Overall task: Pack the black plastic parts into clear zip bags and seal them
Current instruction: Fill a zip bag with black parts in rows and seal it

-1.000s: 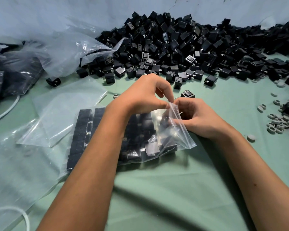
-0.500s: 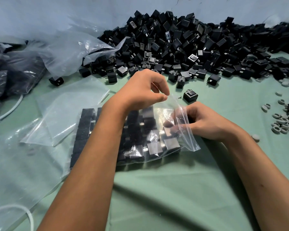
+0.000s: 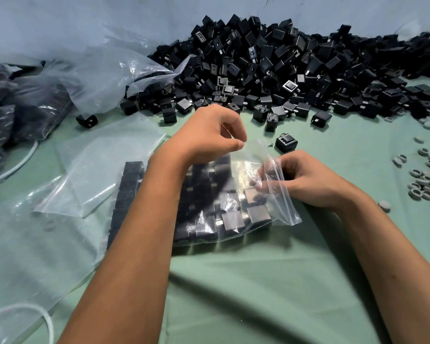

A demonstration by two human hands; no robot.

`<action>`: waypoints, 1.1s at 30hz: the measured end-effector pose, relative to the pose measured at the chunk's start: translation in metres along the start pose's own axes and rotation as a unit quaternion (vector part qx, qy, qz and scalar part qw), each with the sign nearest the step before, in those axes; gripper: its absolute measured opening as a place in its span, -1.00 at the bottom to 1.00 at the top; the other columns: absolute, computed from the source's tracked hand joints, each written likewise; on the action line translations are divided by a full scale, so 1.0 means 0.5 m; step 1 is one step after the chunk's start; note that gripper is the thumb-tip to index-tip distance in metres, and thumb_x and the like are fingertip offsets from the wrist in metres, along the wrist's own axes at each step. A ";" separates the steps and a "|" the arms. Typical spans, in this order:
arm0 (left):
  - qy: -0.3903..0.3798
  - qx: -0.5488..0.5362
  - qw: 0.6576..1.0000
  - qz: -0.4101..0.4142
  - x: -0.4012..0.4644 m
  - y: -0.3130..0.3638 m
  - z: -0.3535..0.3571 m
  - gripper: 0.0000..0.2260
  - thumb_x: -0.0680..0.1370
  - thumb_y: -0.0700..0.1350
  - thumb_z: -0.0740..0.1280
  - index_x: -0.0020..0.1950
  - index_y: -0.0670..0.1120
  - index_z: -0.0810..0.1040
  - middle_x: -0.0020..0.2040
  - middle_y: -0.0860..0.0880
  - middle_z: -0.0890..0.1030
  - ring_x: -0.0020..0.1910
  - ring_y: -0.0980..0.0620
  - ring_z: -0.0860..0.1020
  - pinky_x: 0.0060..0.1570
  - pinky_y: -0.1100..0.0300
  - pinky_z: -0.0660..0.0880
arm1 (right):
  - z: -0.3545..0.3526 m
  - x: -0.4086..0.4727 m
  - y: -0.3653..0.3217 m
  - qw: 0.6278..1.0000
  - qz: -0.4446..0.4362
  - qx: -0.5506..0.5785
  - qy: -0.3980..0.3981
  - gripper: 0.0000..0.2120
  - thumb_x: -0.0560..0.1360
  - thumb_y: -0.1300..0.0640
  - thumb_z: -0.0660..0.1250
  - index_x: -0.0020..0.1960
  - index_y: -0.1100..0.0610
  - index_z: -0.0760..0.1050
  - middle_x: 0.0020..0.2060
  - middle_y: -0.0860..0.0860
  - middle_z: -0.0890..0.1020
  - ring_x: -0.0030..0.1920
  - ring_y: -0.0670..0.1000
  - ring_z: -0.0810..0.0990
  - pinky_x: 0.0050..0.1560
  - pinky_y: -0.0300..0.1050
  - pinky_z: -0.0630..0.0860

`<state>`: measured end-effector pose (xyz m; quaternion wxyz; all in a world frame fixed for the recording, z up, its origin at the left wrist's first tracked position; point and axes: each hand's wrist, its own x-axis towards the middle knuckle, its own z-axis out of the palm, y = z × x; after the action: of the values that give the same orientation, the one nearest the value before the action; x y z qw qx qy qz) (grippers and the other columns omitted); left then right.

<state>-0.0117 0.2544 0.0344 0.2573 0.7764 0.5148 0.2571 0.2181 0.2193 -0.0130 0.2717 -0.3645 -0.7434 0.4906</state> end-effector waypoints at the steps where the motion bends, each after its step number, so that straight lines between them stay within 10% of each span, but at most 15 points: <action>1: -0.004 0.014 1.000 -0.011 -0.001 -0.009 -0.004 -0.91 0.51 -0.18 0.50 -0.09 0.02 0.71 -0.12 0.12 0.70 -0.08 0.14 0.66 -0.11 0.29 0.57 | 0.000 0.000 0.000 1.000 0.001 -0.001 0.005 -0.92 0.49 0.04 0.53 -0.19 -0.04 0.71 -0.23 -0.01 0.73 -0.14 0.02 0.73 -0.03 -0.11 0.62; 7: -0.037 0.038 0.992 -0.112 -0.014 -0.071 -0.029 -0.86 0.49 -0.13 0.56 -0.01 0.03 0.66 -0.10 0.09 0.69 -0.11 0.15 0.67 -0.04 0.15 0.60 | 0.025 0.008 0.001 1.000 0.023 -0.009 0.013 -0.87 0.62 0.15 0.40 0.10 0.13 0.70 -0.23 -0.08 0.73 -0.26 -0.17 0.69 -0.23 -0.34 0.55; 14: -0.060 0.006 0.988 -0.143 -0.024 -0.094 -0.035 -0.85 0.41 -0.05 0.63 -0.10 0.04 0.70 -0.21 0.09 0.71 -0.22 0.15 0.68 -0.05 0.14 0.60 | 0.028 0.013 0.005 0.999 0.026 -0.018 0.020 -0.85 0.61 0.11 0.42 0.12 0.11 0.72 -0.07 0.07 0.76 -0.07 0.08 0.74 -0.10 -0.16 0.66; 17: -0.065 0.002 0.988 -0.142 -0.024 -0.092 -0.034 -0.87 0.42 -0.05 0.61 -0.12 0.01 0.71 -0.27 0.06 0.69 -0.32 0.17 0.61 -0.14 0.16 0.53 | 0.012 0.017 0.022 0.981 0.011 -0.073 0.178 -0.92 0.58 0.14 0.46 0.01 0.06 0.74 -0.16 0.00 0.75 -0.17 0.09 0.70 -0.18 0.04 0.61; 20: -0.060 0.015 0.988 -0.141 -0.025 -0.088 -0.034 -0.89 0.45 -0.03 0.59 -0.13 0.02 0.70 -0.29 0.09 0.69 -0.38 0.24 0.58 -0.21 0.19 0.47 | -0.009 0.025 0.049 0.904 0.012 -0.225 0.363 -0.88 0.55 0.20 0.44 0.02 0.03 0.71 0.02 0.00 0.70 0.02 0.00 0.62 0.14 -0.02 0.57; 24: -0.002 0.010 0.994 -0.110 -0.015 -0.062 -0.017 -0.83 0.50 -0.07 0.55 0.05 0.07 0.65 -0.09 0.08 0.69 -0.10 0.15 0.64 -0.04 0.14 0.57 | -0.022 0.039 0.067 0.886 0.107 -0.377 0.249 -0.55 0.61 0.21 0.33 0.45 -0.09 0.48 0.59 0.03 0.22 0.55 0.19 0.13 0.57 0.21 0.17; 33: -0.059 0.031 0.998 0.002 0.004 0.007 0.044 -0.58 0.63 -0.21 0.35 0.30 0.30 0.58 0.33 0.07 0.43 0.41 0.05 0.23 0.47 -0.04 0.14 | -0.032 0.016 0.050 0.925 0.011 -0.256 0.282 -0.68 0.46 0.31 0.47 0.14 0.01 0.69 0.01 -0.04 0.70 -0.03 0.01 0.63 0.09 0.05 0.61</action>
<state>0.0059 0.2521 0.0209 0.2624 0.7988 0.5047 0.1957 0.2322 0.2406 -0.0299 0.3622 -0.5528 -0.7324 0.1637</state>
